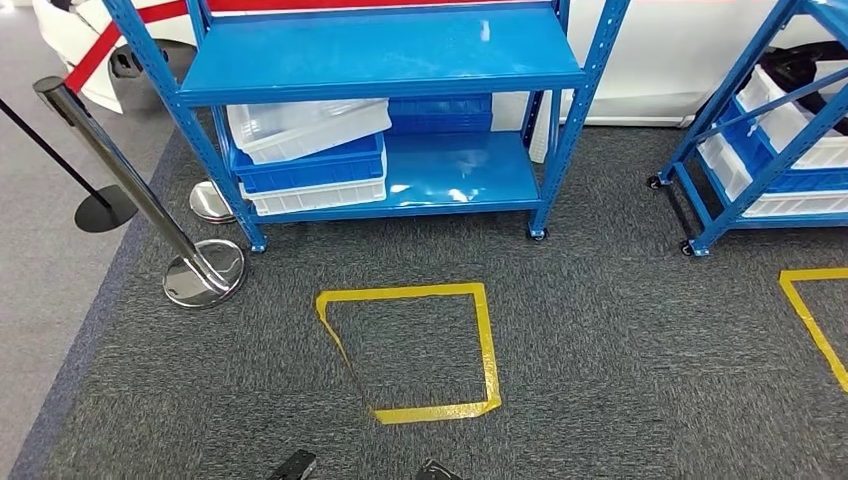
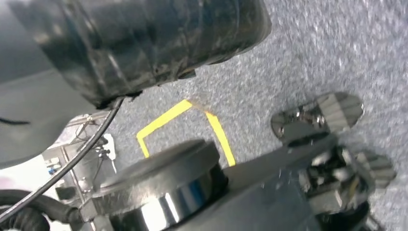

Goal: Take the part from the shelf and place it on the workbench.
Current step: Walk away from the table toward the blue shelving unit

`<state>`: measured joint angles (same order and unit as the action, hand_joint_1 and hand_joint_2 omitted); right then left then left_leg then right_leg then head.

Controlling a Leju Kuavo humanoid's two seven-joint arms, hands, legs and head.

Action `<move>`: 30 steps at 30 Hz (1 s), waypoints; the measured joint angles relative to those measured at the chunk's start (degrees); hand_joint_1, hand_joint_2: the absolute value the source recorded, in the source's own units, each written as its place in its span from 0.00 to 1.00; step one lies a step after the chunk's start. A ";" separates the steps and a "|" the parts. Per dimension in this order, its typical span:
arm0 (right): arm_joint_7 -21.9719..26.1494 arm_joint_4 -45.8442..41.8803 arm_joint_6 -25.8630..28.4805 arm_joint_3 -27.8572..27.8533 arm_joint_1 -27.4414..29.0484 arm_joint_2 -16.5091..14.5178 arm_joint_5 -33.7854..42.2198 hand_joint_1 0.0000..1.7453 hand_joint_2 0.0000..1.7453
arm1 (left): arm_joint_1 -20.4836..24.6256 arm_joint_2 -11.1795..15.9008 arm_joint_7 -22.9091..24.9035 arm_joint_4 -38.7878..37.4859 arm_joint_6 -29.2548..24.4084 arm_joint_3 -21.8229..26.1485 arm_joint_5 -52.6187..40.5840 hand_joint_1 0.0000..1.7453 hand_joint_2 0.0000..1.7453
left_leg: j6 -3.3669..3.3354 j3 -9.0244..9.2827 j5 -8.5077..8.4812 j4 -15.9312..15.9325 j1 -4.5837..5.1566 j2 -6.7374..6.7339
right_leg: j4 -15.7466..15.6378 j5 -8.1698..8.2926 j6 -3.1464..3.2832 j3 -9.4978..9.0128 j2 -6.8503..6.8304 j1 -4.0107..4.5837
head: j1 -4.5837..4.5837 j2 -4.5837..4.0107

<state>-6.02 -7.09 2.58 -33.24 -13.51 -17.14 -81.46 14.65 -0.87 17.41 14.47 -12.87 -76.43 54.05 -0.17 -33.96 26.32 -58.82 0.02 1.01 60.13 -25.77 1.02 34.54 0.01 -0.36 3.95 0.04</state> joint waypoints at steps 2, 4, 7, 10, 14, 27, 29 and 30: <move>0.39 0.03 -0.53 0.03 0.00 -0.06 -0.10 0.00 0.00 | -0.11 0.00 0.15 0.00 0.02 0.12 0.05 0.00 0.00 | 0.73 -0.81 1.35 -2.52 -0.06 -0.30 | -0.31 -0.03 0.64 -0.45 -0.08 -0.18 | 0.18 0.00; 0.85 0.05 -1.34 0.05 0.00 -0.09 -0.33 0.00 0.00 | -0.17 -0.01 0.28 0.00 0.03 0.19 0.10 0.00 0.00 | 1.34 -3.65 4.19 -8.60 -0.19 -0.56 | -0.40 -0.25 1.10 -0.81 -0.22 -0.23 | 0.38 0.00; 0.90 0.09 -1.73 0.07 0.05 -0.09 -0.65 0.00 0.00 | -0.28 -0.09 0.38 0.00 -0.03 0.20 0.24 0.00 0.00 | 1.65 -8.08 5.93 -15.70 -0.39 -0.61 | -0.37 -0.60 1.32 -1.08 -0.20 -0.17 | 0.44 0.00; 0.35 0.10 -1.92 0.07 0.03 -0.09 -1.06 0.00 0.00 | -0.19 -0.13 0.88 0.00 0.15 0.20 0.27 0.00 0.00 | 1.22 -4.83 0.13 -7.30 -0.43 -0.68 | -0.38 -1.19 1.09 -1.95 -0.06 -0.18 | 0.45 0.00; 0.93 0.17 -1.71 0.21 -0.04 -0.09 -2.04 0.00 0.00 | 0.13 -0.14 1.37 0.00 0.63 0.20 0.13 0.00 0.00 | 0.09 -1.22 -1.32 0.17 0.21 -0.68 | -0.56 -1.78 0.03 -2.37 -0.17 0.05 | 0.31 0.00; 3.19 0.69 -0.38 0.70 -0.13 -0.09 -2.36 0.00 0.00 | -0.50 0.10 0.86 0.00 1.29 0.20 0.29 0.00 0.00 | -1.96 0.39 -0.94 1.67 0.02 -0.65 | 16.05 -9.01 -1.19 6.27 -0.14 -0.10 | -0.07 0.00; 3.19 0.74 -0.40 0.72 -0.13 -0.09 -2.36 0.00 0.00 | -0.56 0.13 0.87 0.00 1.30 0.20 0.21 0.00 0.00 | -1.93 0.51 -0.82 1.62 0.02 -0.60 | 16.29 -8.31 -1.24 6.74 -0.14 -0.14 | -0.09 0.00; 3.42 0.78 -0.41 0.78 -0.05 -0.03 -2.34 0.00 0.00 | -0.60 0.20 0.76 0.00 1.23 0.20 0.15 0.00 0.00 | -1.80 0.84 -0.45 1.42 0.01 -0.52 | 12.53 -5.79 -1.18 5.37 -0.14 -0.21 | -0.11 0.00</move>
<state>-2.60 -6.31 2.17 -32.47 -13.57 -17.17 -83.80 14.05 -0.68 18.18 14.47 -11.64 -76.24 54.20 -1.97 -33.12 25.87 -57.39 0.03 0.49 72.65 -31.55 -0.16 39.90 -0.13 -0.57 3.84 0.04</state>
